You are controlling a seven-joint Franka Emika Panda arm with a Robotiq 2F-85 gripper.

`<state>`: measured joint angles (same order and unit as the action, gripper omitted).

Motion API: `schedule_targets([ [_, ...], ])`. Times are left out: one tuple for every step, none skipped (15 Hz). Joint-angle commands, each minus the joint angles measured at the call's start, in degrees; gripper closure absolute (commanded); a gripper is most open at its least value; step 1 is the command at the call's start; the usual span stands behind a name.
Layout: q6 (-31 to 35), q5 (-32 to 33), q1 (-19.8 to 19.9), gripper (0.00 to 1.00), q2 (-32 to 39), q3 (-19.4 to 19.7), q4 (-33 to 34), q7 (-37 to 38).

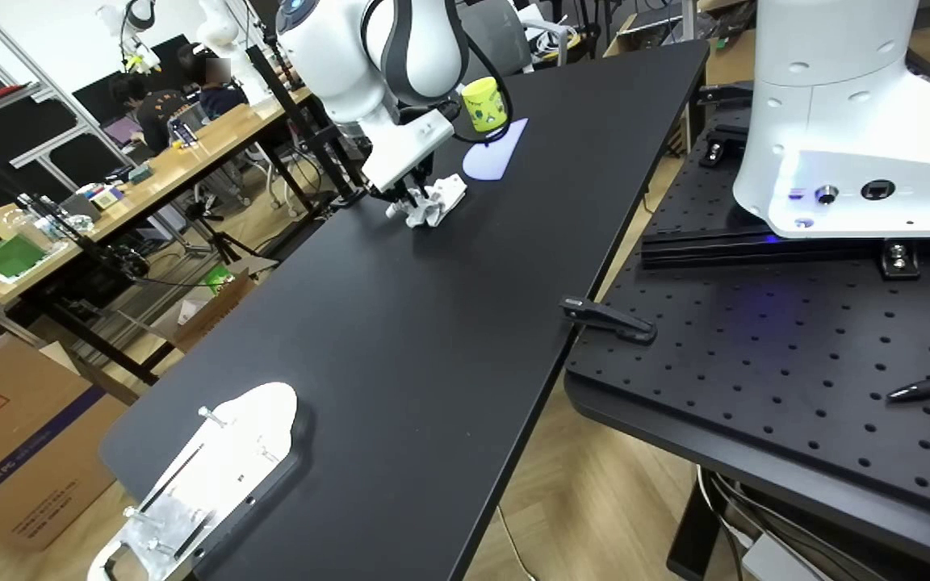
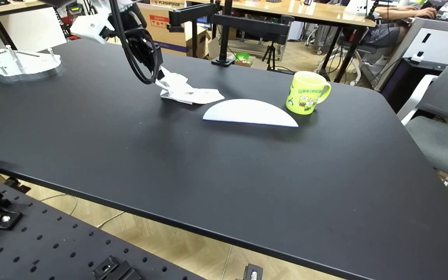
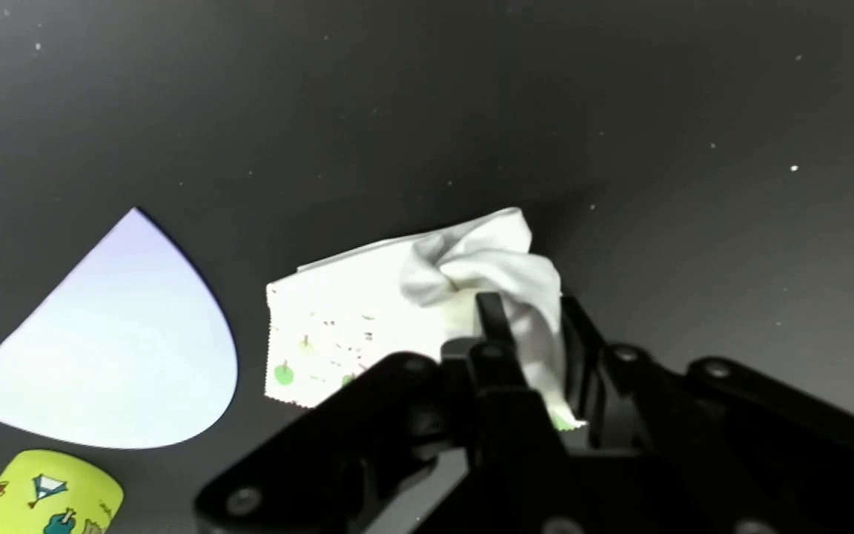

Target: Take the cloth from the table, hang it on the black stand, drop it from the stand, then pick it up and hang it on the stand

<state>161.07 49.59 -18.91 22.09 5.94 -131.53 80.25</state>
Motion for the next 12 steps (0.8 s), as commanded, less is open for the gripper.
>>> schedule_targets([
  [1.88, -0.36, 0.37, 1.0, -0.94, -1.11, -1.31, -2.02],
  [1.43, -1.15, 0.51, 1.0, -1.67, -1.71, -1.85, -2.96],
  [0.3, -1.93, 0.59, 1.0, -2.96, -2.4, -2.53, -4.2],
  [-0.28, -2.49, 0.7, 1.0, -4.28, -2.98, -3.11, -5.28],
  [-1.95, -3.27, 0.55, 0.99, -6.15, -3.46, -3.52, -6.49],
  [-3.22, -4.45, 0.76, 0.99, -7.69, -4.14, -3.76, -8.18],
  [-5.24, -5.75, 0.77, 0.99, -9.86, -4.66, -3.74, -9.85],
  [-6.99, -7.12, 0.73, 0.99, -11.74, -5.07, -3.55, -11.5],
  [-8.88, -8.52, 0.68, 0.99, -13.9, -5.41, -2.99, -13.45],
  [-10.92, -9.63, 1.59, 0.99, -15.75, -6.7, -2.25, -15.03],
  [-12.76, -10.49, 1.89, 0.99, -17.65, -7.25, -1.37, -16.12],
  [-14.64, -11.51, 2.44, 0.99, -19.27, -8.02, -0.45, -17.38],
])
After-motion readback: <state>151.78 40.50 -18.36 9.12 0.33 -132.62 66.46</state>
